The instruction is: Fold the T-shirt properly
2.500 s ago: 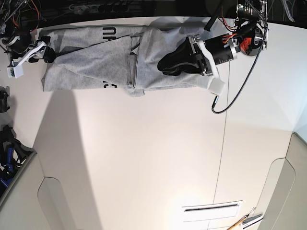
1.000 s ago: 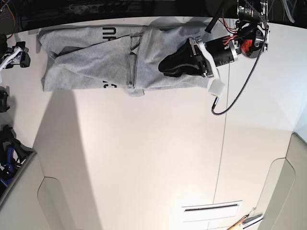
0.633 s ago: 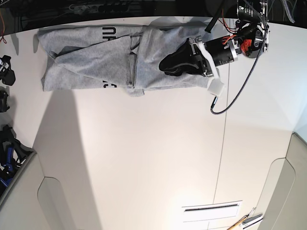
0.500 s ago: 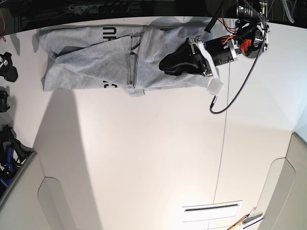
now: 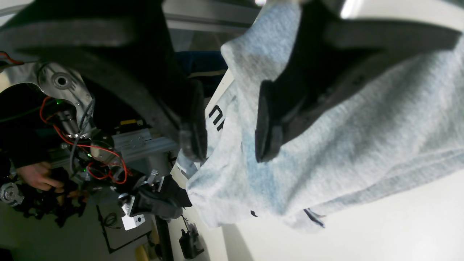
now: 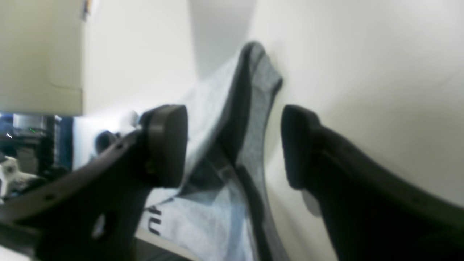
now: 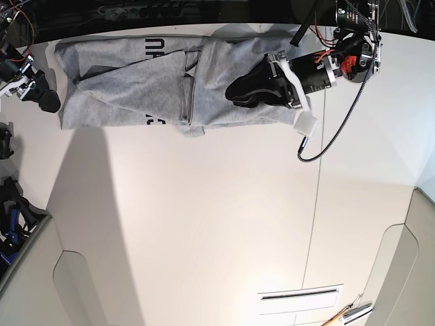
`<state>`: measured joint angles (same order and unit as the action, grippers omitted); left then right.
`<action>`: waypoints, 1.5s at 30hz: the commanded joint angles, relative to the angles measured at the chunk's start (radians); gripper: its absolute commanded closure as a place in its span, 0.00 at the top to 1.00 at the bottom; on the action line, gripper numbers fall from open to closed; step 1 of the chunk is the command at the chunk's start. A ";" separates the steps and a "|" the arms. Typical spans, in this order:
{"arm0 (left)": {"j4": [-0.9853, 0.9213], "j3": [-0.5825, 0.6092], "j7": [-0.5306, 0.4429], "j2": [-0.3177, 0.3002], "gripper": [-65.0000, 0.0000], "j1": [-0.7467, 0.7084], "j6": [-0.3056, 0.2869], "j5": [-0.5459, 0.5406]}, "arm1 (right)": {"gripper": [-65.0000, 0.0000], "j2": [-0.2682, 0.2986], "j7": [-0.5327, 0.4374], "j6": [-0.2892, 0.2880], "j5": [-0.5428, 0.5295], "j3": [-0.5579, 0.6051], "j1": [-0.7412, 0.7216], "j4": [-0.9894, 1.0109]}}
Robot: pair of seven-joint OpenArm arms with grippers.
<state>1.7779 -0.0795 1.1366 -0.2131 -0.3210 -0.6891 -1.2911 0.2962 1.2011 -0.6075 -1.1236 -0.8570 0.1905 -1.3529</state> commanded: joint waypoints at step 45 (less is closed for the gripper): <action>0.016 -0.004 -0.014 -0.003 0.40 0.005 -0.009 -0.027 | 0.22 -0.047 0.009 0.024 0.196 0.120 0.004 -0.015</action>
<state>1.7779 -0.0799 1.1366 -0.2131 -0.3210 -0.6891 -1.2911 0.2378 1.1912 -0.5850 -0.9482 -0.7353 0.1909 -1.3617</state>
